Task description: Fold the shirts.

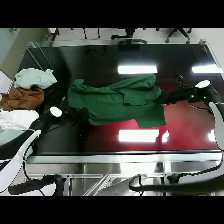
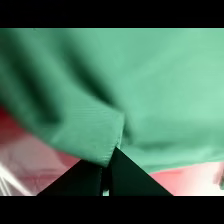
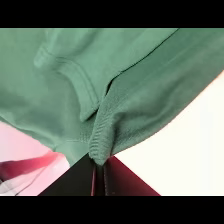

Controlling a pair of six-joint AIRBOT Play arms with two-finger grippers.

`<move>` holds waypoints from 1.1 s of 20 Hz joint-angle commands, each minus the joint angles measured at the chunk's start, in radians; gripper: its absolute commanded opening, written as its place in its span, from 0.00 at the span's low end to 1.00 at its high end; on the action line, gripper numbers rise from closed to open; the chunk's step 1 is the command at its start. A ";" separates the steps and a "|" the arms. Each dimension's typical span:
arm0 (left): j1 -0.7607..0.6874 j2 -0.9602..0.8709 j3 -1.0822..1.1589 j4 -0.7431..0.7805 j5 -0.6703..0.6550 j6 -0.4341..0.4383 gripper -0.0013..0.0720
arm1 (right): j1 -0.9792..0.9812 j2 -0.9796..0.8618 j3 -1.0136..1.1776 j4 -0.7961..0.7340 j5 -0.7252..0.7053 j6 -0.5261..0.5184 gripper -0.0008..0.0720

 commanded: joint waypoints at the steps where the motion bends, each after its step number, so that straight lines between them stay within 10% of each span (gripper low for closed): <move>1: 0.000 0.005 0.144 -0.016 -0.100 0.109 0.04 | -0.008 0.032 0.002 0.057 0.034 -0.015 0.04; 8: 0.000 0.378 0.591 0.100 -0.360 0.176 0.04 | -0.174 0.362 0.266 0.481 0.017 -0.147 0.04; 15: 0.000 0.524 1.091 0.279 -0.469 0.148 0.04 | -0.270 0.698 0.472 0.312 -0.317 -0.201 0.04; 22: 0.000 0.343 1.152 0.323 -0.643 0.131 0.04 | -0.268 0.586 0.468 0.286 -0.132 -0.179 0.04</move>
